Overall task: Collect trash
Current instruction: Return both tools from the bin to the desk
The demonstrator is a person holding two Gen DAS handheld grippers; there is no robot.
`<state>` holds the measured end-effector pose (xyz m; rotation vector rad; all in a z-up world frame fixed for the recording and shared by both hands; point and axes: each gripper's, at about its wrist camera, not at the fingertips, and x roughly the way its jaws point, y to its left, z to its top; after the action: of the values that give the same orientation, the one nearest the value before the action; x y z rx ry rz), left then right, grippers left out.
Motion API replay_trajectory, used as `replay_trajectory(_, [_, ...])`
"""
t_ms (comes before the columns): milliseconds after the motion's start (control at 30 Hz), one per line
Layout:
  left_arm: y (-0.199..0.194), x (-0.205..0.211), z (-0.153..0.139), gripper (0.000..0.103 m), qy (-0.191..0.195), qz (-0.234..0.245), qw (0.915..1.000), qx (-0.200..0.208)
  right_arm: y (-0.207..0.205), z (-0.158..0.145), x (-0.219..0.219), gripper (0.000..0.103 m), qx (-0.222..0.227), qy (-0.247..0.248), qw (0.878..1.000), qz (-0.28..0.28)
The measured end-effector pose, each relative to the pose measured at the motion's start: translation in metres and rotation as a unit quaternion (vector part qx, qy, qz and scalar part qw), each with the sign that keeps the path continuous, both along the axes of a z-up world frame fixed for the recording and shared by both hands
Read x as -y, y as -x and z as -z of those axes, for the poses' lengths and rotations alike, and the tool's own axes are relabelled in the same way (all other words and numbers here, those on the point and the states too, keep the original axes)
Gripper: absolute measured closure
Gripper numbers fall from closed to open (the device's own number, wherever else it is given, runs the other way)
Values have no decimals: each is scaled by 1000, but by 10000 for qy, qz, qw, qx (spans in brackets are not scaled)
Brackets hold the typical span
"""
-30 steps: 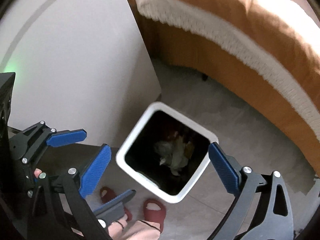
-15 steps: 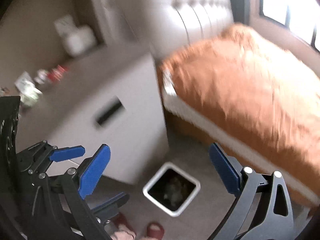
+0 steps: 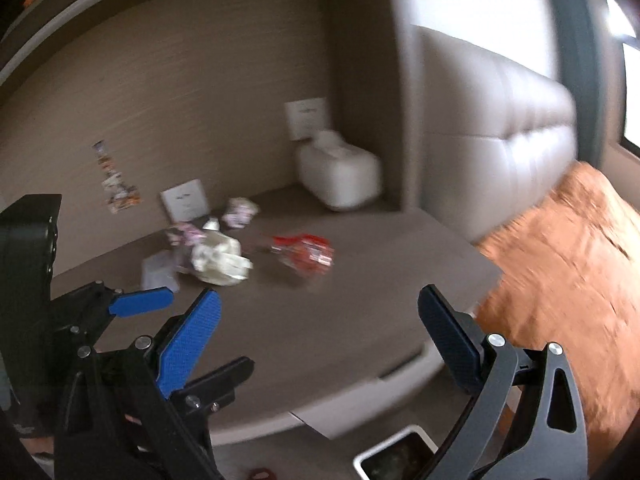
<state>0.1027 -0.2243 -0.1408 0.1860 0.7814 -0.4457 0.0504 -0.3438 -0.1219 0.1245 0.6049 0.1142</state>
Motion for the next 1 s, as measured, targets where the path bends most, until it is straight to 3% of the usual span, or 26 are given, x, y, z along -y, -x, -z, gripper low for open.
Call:
replay_trajectory(233, [-35,-85,24,5,-39,-1169,9930,-186,-50,5,-58,5,-119,136,9976,-675])
replay_trajectory(367, [-53,-115,32,5,-57,-1556,9875,-245,-69,13,-79,5,-220,301,9955,-867])
replay_trajectory(633, [-78,-129,48,5,-122,-2063,9777,-373,-109,35,-102,5,-486,477,9891,-1303])
replay_trajectory(1000, [-105,-130,75,5,-243,-3031,9503,-666,-171,60,-96,5,-766,472,9705,-2237])
